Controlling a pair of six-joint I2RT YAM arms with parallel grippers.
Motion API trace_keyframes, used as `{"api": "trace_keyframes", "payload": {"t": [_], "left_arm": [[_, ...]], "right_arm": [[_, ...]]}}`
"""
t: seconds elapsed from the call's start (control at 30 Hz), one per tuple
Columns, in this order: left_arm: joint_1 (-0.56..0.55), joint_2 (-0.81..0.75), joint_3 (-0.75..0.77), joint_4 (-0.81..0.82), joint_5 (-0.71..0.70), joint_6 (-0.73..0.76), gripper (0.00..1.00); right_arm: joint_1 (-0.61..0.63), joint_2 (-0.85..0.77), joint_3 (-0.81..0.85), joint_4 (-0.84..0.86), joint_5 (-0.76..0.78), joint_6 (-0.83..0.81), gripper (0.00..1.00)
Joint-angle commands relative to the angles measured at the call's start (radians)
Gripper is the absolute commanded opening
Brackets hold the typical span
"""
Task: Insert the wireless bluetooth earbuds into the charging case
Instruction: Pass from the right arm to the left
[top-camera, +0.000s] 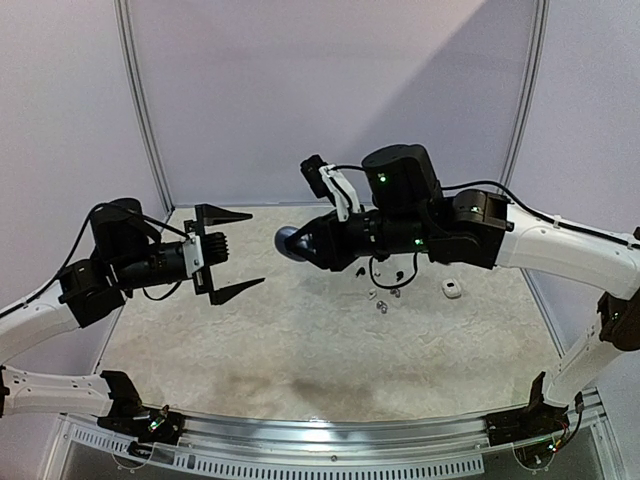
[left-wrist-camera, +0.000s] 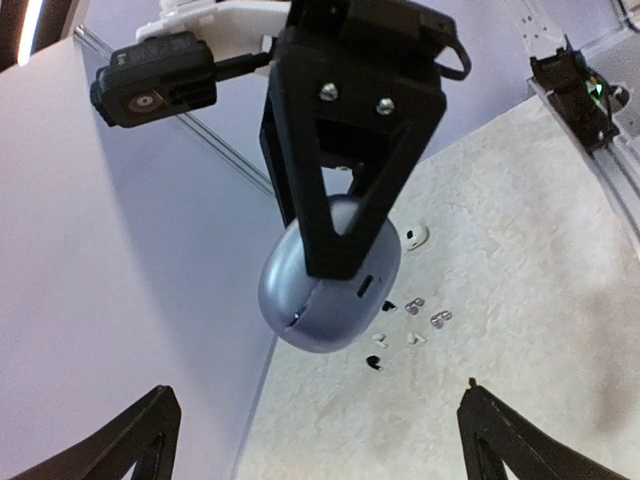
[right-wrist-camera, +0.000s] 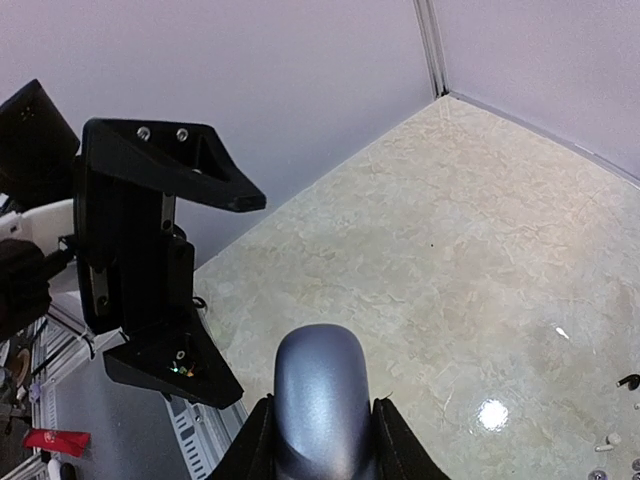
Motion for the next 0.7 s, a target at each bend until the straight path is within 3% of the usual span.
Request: {"api": "trace_keyframes", "payload": {"t": [0.0, 0.17, 0.37, 0.67], "left_arm": [[-0.014, -0.004, 0.040, -0.068, -0.039, 0.227, 0.99], [-0.041, 0.031, 0.051, -0.040, -0.010, 0.370, 0.99], [-0.073, 0.090, 0.060, 0.076, -0.067, 0.560, 0.99], [-0.101, 0.142, 0.070, 0.132, -0.144, 0.600, 0.99]], "right_arm": [[-0.011, -0.027, -0.012, 0.034, 0.099, 0.095, 0.00], [-0.010, -0.011, -0.002, 0.097, 0.081, 0.189, 0.00], [-0.011, 0.048, 0.086, 0.032, 0.006, 0.209, 0.00], [-0.009, 0.086, 0.099, 0.041, -0.035, 0.213, 0.00]]}}
